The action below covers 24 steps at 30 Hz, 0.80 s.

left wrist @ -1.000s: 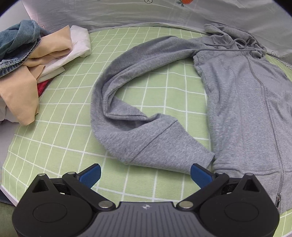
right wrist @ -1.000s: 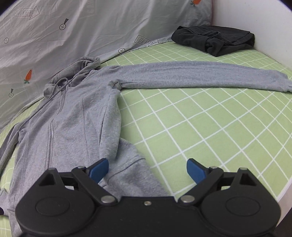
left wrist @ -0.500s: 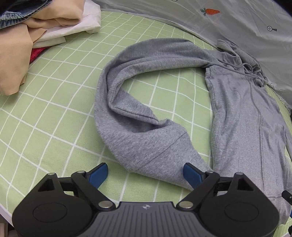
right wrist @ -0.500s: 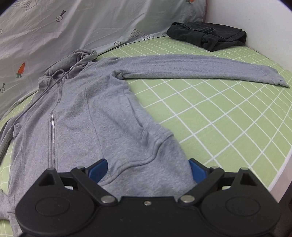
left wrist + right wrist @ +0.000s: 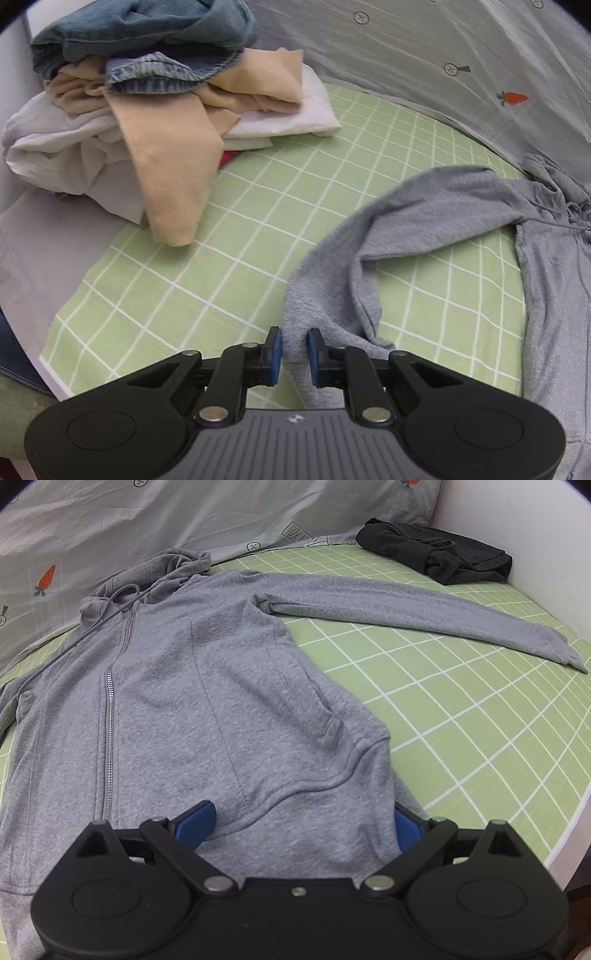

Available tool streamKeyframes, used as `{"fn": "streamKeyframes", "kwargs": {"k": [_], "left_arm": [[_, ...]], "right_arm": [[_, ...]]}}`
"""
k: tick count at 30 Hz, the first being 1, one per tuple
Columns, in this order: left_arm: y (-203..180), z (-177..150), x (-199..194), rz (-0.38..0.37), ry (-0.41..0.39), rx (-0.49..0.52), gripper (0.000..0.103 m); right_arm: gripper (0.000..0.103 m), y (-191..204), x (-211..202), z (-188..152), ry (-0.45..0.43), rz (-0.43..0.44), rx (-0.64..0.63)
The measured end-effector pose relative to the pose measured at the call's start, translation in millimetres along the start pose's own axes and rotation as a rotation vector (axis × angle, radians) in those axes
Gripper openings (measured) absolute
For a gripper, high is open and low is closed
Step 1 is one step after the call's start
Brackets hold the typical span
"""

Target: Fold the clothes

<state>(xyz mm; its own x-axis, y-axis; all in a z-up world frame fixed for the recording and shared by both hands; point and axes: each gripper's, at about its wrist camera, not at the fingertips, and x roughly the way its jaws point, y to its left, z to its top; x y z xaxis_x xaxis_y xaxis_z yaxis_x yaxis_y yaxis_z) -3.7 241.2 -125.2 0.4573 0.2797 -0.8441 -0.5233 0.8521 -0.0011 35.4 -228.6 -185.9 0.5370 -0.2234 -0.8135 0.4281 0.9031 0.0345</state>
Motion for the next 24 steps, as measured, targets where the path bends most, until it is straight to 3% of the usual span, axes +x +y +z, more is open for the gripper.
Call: {"fn": "streamKeyframes", "kwargs": {"k": [2, 4, 7, 9, 12, 15, 18, 20, 22, 24], "left_arm": [[16, 6, -2, 0.114, -0.051, 0.002, 0.017], [32, 9, -1, 0.150, -0.067, -0.027, 0.017], [52, 8, 1, 0.102, -0.043, -0.091, 0.026], [52, 1, 5, 0.101, -0.024, -0.095, 0.045], [45, -11, 13, 0.096, 0.015, -0.068, 0.062], [39, -22, 25, 0.080, 0.056, -0.061, 0.073], [41, -28, 31, 0.086, 0.071, -0.112, 0.076], [44, -29, 32, 0.074, 0.070, -0.145, 0.075], [48, -29, 31, 0.057, 0.058, -0.164, 0.062], [49, -26, 28, 0.053, 0.040, -0.164, 0.017]], "right_arm": [[0.100, 2, 2, 0, -0.001, -0.009, -0.005], [0.101, 4, 3, -1, -0.005, -0.017, -0.008], [0.102, 6, 4, -1, -0.010, -0.025, -0.010], [0.103, 7, 4, -2, -0.014, -0.029, -0.009], [0.103, 7, 4, -3, -0.022, -0.032, -0.009], [0.103, 8, 4, -4, -0.030, -0.036, -0.009], [0.103, 8, 3, -5, -0.038, -0.038, -0.010], [0.103, 8, 3, -5, -0.042, -0.038, -0.013], [0.103, 8, 3, -6, -0.046, -0.038, -0.015], [0.103, 8, 3, -7, -0.051, -0.040, -0.015]]}}
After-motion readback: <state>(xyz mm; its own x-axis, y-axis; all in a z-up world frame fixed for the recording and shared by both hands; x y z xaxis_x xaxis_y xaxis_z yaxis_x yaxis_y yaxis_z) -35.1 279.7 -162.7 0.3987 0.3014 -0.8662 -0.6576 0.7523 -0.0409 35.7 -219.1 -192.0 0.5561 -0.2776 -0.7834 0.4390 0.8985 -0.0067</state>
